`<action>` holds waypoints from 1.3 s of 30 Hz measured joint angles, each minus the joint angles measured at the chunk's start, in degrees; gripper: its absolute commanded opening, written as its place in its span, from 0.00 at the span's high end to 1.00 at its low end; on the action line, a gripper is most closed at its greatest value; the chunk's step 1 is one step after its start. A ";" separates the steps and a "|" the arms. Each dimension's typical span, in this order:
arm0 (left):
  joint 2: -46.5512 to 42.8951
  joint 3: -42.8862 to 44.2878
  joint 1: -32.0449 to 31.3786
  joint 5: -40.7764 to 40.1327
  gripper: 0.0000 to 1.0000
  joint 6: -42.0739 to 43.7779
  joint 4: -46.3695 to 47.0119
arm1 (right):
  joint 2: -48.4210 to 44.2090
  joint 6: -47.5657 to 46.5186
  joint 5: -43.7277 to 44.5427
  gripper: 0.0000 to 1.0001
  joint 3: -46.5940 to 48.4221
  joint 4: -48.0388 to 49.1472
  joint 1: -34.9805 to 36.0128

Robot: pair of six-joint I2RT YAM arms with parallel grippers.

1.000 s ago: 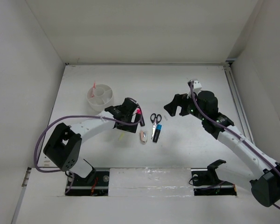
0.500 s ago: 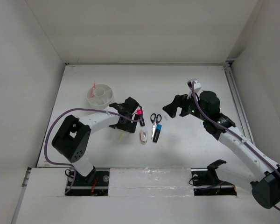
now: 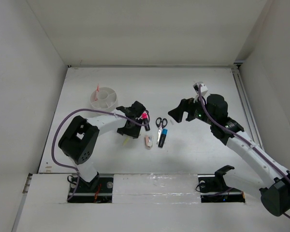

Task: Sort the stationery into containers
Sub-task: Pick up the pen from the center of the board.

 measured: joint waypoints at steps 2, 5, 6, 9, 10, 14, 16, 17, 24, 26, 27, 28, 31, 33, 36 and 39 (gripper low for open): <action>0.31 0.17 -0.02 0.42 0.58 0.02 0.22 | -0.02 0.00 -0.02 0.00 0.00 0.00 0.00; 0.76 0.46 -0.07 1.14 0.70 -0.09 0.57 | -0.07 0.02 -0.07 0.00 0.00 0.00 0.00; 0.90 0.55 -0.07 1.29 0.79 -0.04 0.68 | -0.11 0.02 -0.07 0.00 0.00 0.00 0.00; 1.11 0.63 -0.09 1.46 0.87 -0.02 0.96 | -0.24 0.02 -0.17 0.00 0.00 0.00 0.00; 1.14 0.66 -0.09 1.42 0.95 0.00 1.03 | -0.24 0.02 -0.17 0.00 0.00 0.02 0.00; 1.18 0.66 -0.13 0.87 1.00 -0.15 1.09 | -0.24 0.02 -0.20 0.00 0.00 0.02 -0.24; 1.18 0.66 -0.11 0.35 1.00 -0.24 1.05 | -0.24 0.02 -0.20 0.00 0.00 0.00 -0.37; 1.18 0.66 -0.11 0.02 1.00 -0.42 0.98 | -0.20 0.02 -0.20 0.00 -0.02 0.04 -0.42; 0.15 0.66 -0.04 -4.85 1.00 -1.62 -0.79 | 0.57 0.02 -0.22 0.00 -0.02 0.57 -0.81; -1.84 0.68 -0.02 -6.08 1.00 -1.73 -1.38 | 1.46 0.02 -0.22 0.00 -0.02 1.07 -0.98; -3.23 0.85 -0.02 -6.56 1.00 -1.77 -1.95 | 1.99 0.02 -0.20 0.00 -0.02 1.14 -1.16; -4.70 1.33 0.00 -7.13 1.00 -1.77 -2.73 | 2.62 0.02 -0.20 0.01 -0.02 1.25 -1.20; -9.01 4.46 0.00 -8.83 1.00 -1.88 -4.79 | 5.20 0.02 -0.17 0.01 0.02 1.64 -1.46; -11.91 7.39 0.00 -9.84 1.00 -1.92 -5.51 | 7.52 0.02 0.24 0.01 0.31 1.68 -1.49; -16.28 10.43 0.00 -10.93 1.00 -1.88 -5.03 | 11.30 -0.11 1.64 0.08 1.68 1.20 -1.49; -20.44 10.64 -0.35 -11.47 1.00 -1.27 -2.80 | 16.68 -0.81 2.62 0.27 4.94 0.94 -1.53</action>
